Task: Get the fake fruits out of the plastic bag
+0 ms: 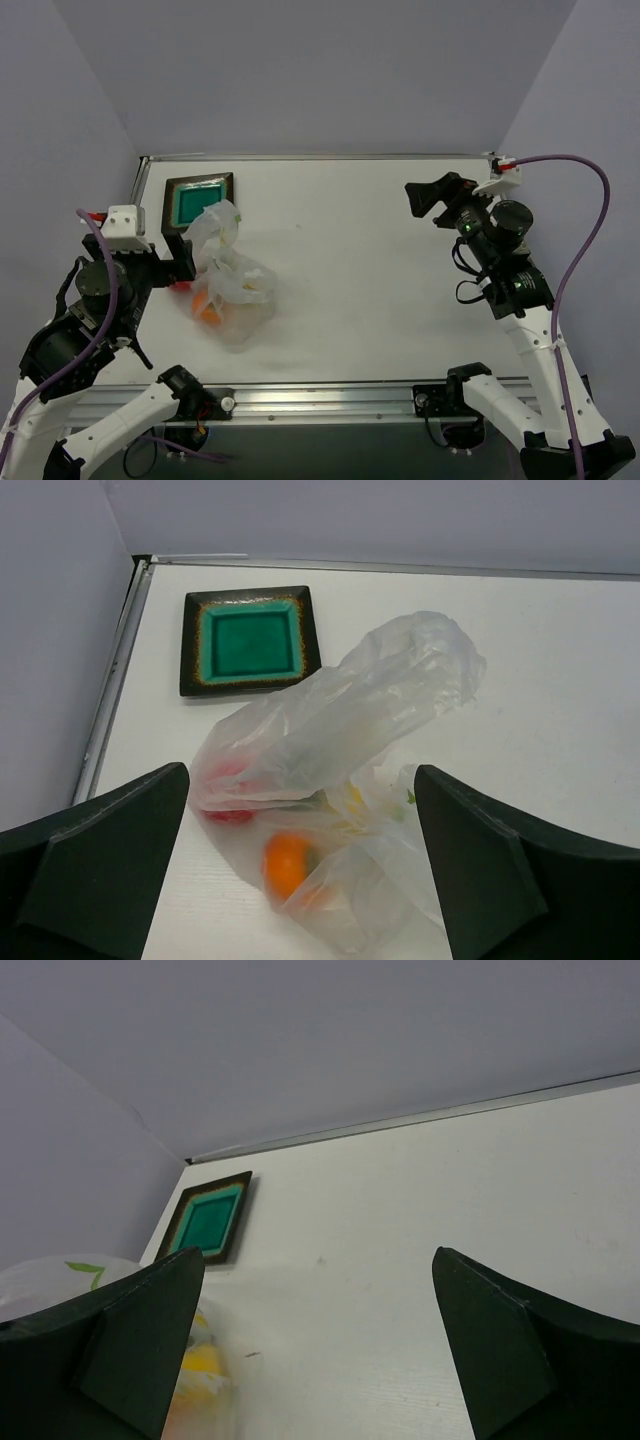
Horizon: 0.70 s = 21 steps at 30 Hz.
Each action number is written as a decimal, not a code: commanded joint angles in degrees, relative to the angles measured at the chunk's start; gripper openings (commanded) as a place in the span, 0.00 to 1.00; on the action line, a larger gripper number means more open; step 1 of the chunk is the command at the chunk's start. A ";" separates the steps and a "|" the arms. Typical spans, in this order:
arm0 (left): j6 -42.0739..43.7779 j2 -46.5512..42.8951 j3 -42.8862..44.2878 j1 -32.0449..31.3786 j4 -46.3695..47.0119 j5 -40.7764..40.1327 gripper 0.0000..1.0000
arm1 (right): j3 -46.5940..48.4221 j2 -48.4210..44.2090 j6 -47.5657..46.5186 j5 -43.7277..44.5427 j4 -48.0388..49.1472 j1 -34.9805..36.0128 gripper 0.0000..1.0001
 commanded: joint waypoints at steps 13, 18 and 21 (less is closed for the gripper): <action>-3.67 4.62 7.81 0.28 -8.12 15.64 0.94 | -0.06 8.33 -1.83 4.09 5.88 28.97 1.00; -5.16 6.81 7.56 0.28 -9.62 15.39 0.94 | 0.73 14.39 -2.46 7.45 6.93 39.08 1.00; -4.99 8.57 7.29 0.28 -9.45 9.97 0.94 | 3.80 19.05 -4.12 6.66 7.55 43.65 1.00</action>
